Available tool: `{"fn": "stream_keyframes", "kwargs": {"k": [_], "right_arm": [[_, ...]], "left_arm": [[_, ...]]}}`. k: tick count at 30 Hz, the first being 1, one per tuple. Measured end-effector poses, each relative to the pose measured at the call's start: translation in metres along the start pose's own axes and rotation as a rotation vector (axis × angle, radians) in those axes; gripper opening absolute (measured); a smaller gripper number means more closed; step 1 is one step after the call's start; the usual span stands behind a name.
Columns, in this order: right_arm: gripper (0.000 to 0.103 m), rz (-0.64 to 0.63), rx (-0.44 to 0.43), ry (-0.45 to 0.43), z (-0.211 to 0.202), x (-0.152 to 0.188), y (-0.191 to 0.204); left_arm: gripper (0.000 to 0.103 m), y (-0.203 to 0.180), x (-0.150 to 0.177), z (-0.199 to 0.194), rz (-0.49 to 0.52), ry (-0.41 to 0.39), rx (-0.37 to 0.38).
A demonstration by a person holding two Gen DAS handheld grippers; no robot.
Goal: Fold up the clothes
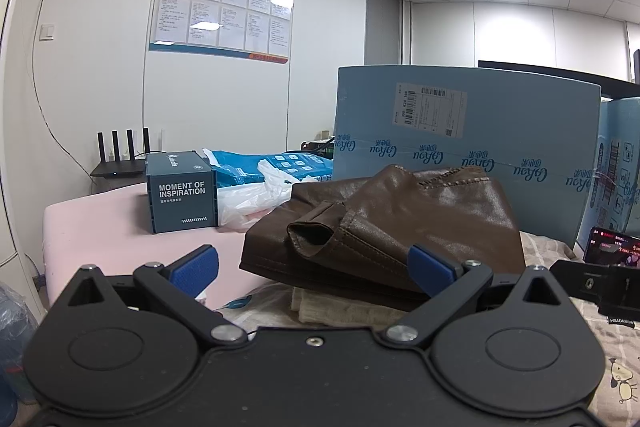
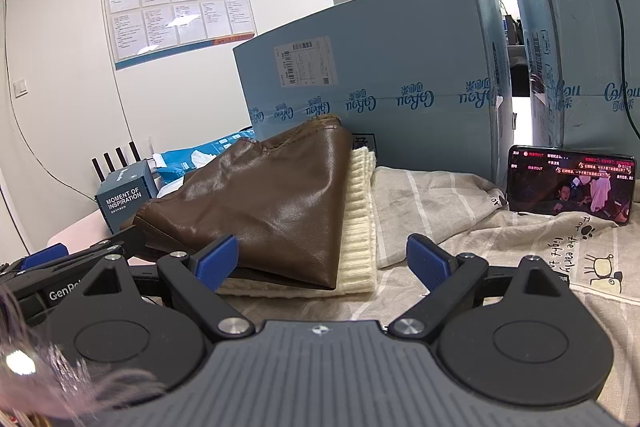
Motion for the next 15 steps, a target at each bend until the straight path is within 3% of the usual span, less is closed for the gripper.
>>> {"fn": "stream_keyframes", "kwargs": {"k": [15], "right_arm": [[0.091,0.002,0.000,0.002,0.0005,0.0006,0.0011]], "left_arm": [[0.103,-0.0011,0.0001,0.0007,0.000,0.005,0.009]]}}
Point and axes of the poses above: each gripper's, at about its wrist camera, not at the fingertips, and z roughly the way its jaws point, y to its left, x to its underside, the point moved 1 cm from there along z, roughly the way its jaws point, and after that the axes turned 5 degrees about x, right-handed, at the moved point
